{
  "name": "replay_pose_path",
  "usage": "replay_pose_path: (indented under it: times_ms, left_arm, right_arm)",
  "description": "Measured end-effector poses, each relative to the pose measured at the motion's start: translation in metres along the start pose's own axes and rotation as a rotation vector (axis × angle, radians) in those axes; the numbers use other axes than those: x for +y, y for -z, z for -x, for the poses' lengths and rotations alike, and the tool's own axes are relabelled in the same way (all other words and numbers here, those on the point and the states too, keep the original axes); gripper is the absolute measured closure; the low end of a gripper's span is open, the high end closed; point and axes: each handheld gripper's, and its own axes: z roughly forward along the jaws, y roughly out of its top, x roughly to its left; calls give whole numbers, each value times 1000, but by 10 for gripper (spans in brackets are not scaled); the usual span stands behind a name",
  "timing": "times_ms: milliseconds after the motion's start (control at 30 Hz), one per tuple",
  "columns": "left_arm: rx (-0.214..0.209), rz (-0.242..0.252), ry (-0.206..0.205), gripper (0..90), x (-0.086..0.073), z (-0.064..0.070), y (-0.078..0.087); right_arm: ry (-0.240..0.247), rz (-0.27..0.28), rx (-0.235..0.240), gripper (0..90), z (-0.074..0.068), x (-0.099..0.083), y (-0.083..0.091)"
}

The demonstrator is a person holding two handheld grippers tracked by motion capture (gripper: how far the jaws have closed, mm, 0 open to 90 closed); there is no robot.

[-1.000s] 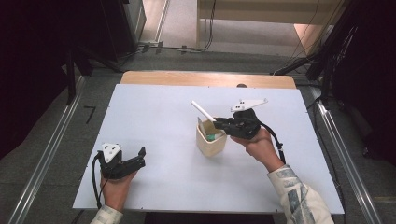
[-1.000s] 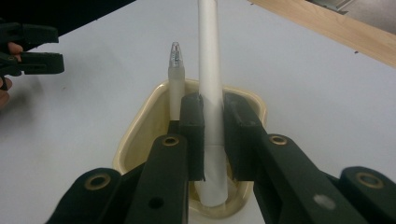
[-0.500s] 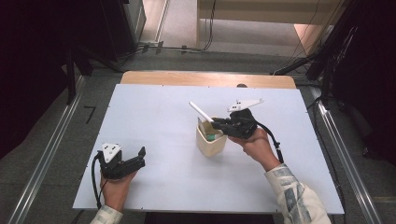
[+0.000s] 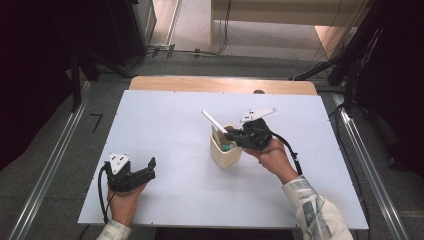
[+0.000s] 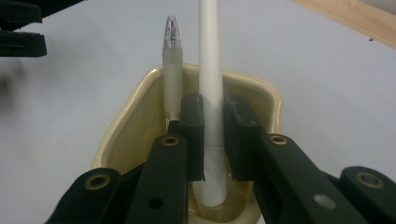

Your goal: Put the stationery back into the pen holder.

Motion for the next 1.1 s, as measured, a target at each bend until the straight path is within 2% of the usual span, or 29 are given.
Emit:
replay_pose_path:
  times_ms: [333, 533, 767, 933, 1100]
  left_arm:
    - [1, -2, 0, 54, 0, 0, 0]
    - [0, -2, 1, 55, 0, 0, 0]
    - [0, -1, 2, 54, 0, 0, 0]
    - [-1, -1, 1, 54, 0, 0, 0]
    - [-1, 2, 2, 54, 0, -1, 0]
  right_arm:
    - [19, -22, -19, 763, -3, -1, 0]
    - [21, -39, -3, 764, -4, -2, 0]
    - [-17, -47, 36, 764, -5, 0, -1]
    - [-53, -74, 62, 763, -5, 1, -5]
    - [-69, -98, 79, 704, -3, -1, -9]
